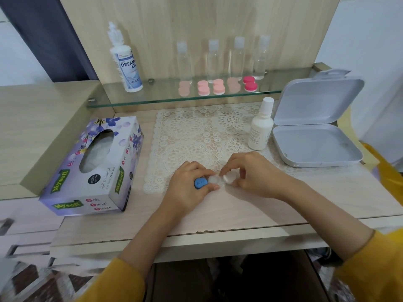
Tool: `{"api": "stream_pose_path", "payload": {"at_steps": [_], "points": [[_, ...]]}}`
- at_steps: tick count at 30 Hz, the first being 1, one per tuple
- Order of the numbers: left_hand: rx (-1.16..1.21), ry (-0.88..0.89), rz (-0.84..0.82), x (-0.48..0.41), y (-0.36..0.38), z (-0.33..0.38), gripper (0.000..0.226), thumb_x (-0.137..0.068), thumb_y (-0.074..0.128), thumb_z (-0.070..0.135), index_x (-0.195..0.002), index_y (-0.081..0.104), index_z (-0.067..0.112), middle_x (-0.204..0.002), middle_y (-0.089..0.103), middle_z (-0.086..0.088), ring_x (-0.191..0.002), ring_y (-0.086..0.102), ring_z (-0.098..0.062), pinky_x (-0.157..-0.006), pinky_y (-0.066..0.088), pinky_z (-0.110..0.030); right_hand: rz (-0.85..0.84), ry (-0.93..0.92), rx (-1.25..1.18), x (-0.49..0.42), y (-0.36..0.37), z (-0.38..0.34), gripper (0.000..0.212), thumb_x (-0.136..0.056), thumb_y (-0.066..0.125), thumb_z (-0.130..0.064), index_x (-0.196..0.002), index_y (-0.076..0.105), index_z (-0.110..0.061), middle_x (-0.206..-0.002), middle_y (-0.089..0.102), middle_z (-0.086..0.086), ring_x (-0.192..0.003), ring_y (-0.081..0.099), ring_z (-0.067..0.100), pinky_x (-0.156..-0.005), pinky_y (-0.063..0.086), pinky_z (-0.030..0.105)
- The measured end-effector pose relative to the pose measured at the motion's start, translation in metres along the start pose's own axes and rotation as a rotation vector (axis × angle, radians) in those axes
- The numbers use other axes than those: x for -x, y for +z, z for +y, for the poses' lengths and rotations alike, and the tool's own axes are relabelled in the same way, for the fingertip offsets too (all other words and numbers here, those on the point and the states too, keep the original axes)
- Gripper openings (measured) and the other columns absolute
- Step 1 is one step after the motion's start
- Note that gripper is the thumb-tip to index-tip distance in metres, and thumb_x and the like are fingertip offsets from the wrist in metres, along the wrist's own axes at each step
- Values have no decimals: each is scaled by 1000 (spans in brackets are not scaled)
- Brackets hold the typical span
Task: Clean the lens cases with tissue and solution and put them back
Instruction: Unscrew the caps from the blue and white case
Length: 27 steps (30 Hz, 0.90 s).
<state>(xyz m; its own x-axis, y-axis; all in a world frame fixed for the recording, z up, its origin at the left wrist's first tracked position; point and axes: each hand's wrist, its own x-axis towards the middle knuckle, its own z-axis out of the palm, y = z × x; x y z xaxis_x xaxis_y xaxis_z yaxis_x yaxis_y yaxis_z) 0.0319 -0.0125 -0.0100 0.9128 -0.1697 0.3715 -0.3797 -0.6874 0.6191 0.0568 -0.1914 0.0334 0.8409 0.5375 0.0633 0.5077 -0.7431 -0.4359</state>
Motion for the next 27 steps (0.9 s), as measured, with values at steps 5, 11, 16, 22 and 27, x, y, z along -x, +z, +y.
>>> {"api": "stream_pose_path", "payload": {"at_steps": [5,11,16,22,27], "points": [[4,9,0,0,0,1,30,-68,79,25,-94,73,13,-82,53,16,-80,44,5,-77,33,-10,-10,0,-59,1,0,0,29,-75,63,-3,-97,70,-21,-99,64,-2,-64,41,-10,-66,38,17],[-20,8,-8,0,0,0,29,-68,78,25,-94,73,14,-84,55,12,-81,48,-8,-77,31,-4,31,118,95,0,7,-4,30,-74,69,-35,-92,60,-12,-85,51,-2,-74,46,13,-64,35,25],[-9,-1,-9,0,0,0,29,-68,78,25,-94,73,13,-84,55,12,-82,48,-9,-77,31,-5,-27,35,106,-1,2,-6,23,-79,63,-13,-100,68,-20,-96,59,-3,-67,38,3,-65,35,26],[-9,-4,-12,0,-1,1,29,-69,78,25,-95,73,14,-84,55,11,-81,48,-7,-77,31,-4,29,61,18,3,-10,-2,29,-76,63,-6,-100,70,-21,-90,59,-12,-59,38,-9,-59,35,15],[-10,-19,-15,1,-2,2,31,-71,77,25,-98,72,14,-85,54,11,-86,49,-9,-79,33,-9,69,171,64,18,-12,6,17,-76,67,-19,-93,66,-19,-83,56,-11,-67,45,6,-65,35,25]]}}
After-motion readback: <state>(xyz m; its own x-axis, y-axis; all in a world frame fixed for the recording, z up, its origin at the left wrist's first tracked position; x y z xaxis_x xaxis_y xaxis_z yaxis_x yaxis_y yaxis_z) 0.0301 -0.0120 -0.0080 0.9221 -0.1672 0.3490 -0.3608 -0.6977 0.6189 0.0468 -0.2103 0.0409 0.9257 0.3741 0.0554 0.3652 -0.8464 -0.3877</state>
